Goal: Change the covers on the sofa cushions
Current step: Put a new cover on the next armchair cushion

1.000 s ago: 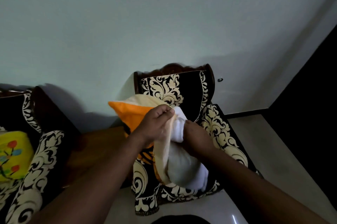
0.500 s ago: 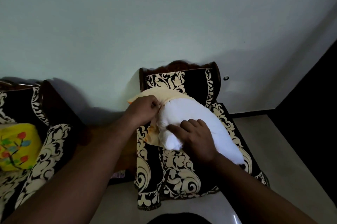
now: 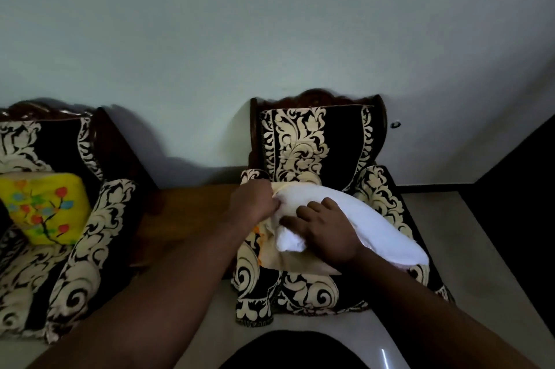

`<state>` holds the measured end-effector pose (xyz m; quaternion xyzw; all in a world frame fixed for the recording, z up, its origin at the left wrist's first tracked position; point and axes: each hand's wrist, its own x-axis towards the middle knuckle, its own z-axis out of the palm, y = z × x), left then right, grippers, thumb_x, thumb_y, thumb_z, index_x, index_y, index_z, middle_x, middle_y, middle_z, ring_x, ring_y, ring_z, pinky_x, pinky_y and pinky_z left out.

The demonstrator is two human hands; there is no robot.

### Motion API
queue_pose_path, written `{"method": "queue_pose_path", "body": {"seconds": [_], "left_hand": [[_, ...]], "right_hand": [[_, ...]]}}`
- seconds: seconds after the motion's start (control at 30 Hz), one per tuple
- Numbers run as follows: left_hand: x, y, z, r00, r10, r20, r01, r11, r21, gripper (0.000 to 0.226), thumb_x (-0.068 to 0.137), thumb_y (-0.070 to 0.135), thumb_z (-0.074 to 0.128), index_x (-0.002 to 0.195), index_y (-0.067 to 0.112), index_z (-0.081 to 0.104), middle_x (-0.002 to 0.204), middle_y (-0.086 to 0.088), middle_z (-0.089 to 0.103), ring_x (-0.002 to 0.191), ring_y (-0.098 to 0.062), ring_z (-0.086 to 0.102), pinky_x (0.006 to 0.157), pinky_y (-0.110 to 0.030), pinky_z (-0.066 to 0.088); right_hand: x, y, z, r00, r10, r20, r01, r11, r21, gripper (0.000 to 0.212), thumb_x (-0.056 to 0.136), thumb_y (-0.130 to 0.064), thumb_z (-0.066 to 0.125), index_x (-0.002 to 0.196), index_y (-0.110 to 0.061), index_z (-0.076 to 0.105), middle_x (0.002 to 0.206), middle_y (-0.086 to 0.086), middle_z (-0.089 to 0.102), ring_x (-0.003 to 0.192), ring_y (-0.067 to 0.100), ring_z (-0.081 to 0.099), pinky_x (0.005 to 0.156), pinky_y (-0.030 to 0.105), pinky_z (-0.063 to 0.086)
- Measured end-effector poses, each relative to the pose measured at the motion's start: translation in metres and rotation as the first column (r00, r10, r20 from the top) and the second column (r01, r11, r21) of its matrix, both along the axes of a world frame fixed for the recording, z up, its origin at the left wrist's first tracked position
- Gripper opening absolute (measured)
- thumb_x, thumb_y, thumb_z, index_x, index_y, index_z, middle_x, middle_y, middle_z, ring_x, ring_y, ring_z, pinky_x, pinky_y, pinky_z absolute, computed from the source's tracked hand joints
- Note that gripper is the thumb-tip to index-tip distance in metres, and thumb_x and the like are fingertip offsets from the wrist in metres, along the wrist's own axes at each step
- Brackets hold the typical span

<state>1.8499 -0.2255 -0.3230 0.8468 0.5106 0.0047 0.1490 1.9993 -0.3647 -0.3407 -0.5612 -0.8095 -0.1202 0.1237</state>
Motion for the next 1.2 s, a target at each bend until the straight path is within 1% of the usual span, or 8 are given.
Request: {"method": "queue_pose_path", "body": {"seconds": [0.27,0.43,0.5,0.63,0.7,0.83,1.07,1.2], "left_hand": [[-0.021,0.016,-0.035,0.962,0.056,0.267,0.034,0.947,-0.321,0.021,0.095,0.022,0.06,0.109,0.014,0.074,0.117,-0.009,0.071,0.103,-0.024,0.064,0.08,-0.029,0.044],[-0.027,0.004,-0.022,0.927,-0.013,0.374,0.205,0.853,-0.48,0.044,0.09,0.036,0.045,0.089,-0.001,0.068,0.094,-0.019,0.067,0.09,-0.034,0.06,0.082,-0.043,0.049],[-0.04,0.008,-0.019,0.913,0.016,0.408,0.202,0.851,-0.484,0.049,0.09,0.047,0.048,0.083,0.002,0.064,0.086,-0.017,0.064,0.082,-0.032,0.058,0.074,-0.04,0.046],[-0.07,0.032,-0.017,0.862,0.095,0.498,0.159,0.882,-0.443,0.031,0.093,0.041,0.068,0.081,0.014,0.06,0.077,-0.007,0.063,0.071,-0.013,0.057,0.065,-0.033,0.043],[-0.081,0.045,-0.021,0.788,0.21,0.579,0.106,0.88,-0.462,0.032,0.085,0.043,0.07,0.093,0.012,0.064,0.089,-0.01,0.069,0.083,-0.016,0.063,0.077,-0.04,0.052],[-0.074,0.046,-0.023,0.738,0.317,0.596,0.132,0.798,-0.588,0.057,0.07,0.045,0.072,0.117,0.014,0.067,0.113,-0.002,0.072,0.104,-0.018,0.068,0.097,-0.044,0.055],[-0.057,0.067,-0.03,0.81,0.18,0.559,0.181,0.83,-0.528,0.036,0.079,0.036,0.075,0.071,0.011,0.05,0.066,0.001,0.048,0.062,-0.013,0.048,0.062,-0.034,0.042],[-0.04,0.093,-0.016,0.989,-0.119,0.086,0.131,0.978,-0.161,0.041,0.097,0.06,0.05,0.076,0.027,0.058,0.076,0.006,0.063,0.072,-0.014,0.06,0.065,-0.032,0.048]], "right_hand": [[-0.02,0.033,-0.027,0.984,-0.109,-0.143,0.028,0.879,-0.475,0.011,0.08,-0.025,0.069,0.09,-0.02,0.071,0.082,-0.002,0.072,0.074,0.02,0.068,0.068,0.024,0.044],[-0.05,0.053,-0.006,0.998,-0.02,0.058,0.032,0.977,-0.212,0.018,0.071,-0.043,0.066,0.073,-0.027,0.074,0.069,-0.012,0.07,0.065,0.001,0.065,0.061,0.017,0.043],[-0.058,0.055,-0.011,0.999,-0.044,0.025,0.05,0.944,-0.325,0.026,0.085,-0.037,0.061,0.104,-0.024,0.073,0.096,-0.005,0.074,0.086,0.011,0.069,0.069,0.022,0.041],[-0.056,0.021,-0.046,0.954,-0.257,-0.157,0.192,0.921,-0.338,0.099,0.068,-0.047,0.074,0.153,-0.026,0.028,0.14,0.01,0.048,0.126,0.028,0.046,0.097,0.05,0.047],[-0.047,0.008,-0.059,0.886,-0.415,-0.208,0.316,0.868,-0.384,0.135,0.061,-0.061,0.08,0.159,-0.029,-0.007,0.162,0.009,0.015,0.15,0.028,0.014,0.117,0.063,0.022],[-0.026,0.036,-0.069,0.784,-0.602,-0.149,0.465,0.73,-0.501,0.124,0.083,-0.056,0.062,0.147,-0.029,-0.041,0.166,0.006,-0.026,0.151,0.026,-0.027,0.12,0.065,-0.008],[0.008,0.084,-0.067,0.856,-0.306,-0.418,0.211,0.943,-0.257,0.061,0.079,-0.04,0.062,0.137,-0.023,0.058,0.131,0.006,0.062,0.12,0.023,0.054,0.096,0.044,0.048],[0.023,0.113,-0.061,0.913,-0.188,-0.361,0.124,0.973,-0.192,0.053,0.076,-0.043,0.055,0.125,-0.029,0.07,0.122,0.003,0.068,0.109,0.03,0.062,0.089,0.047,0.046]]}}
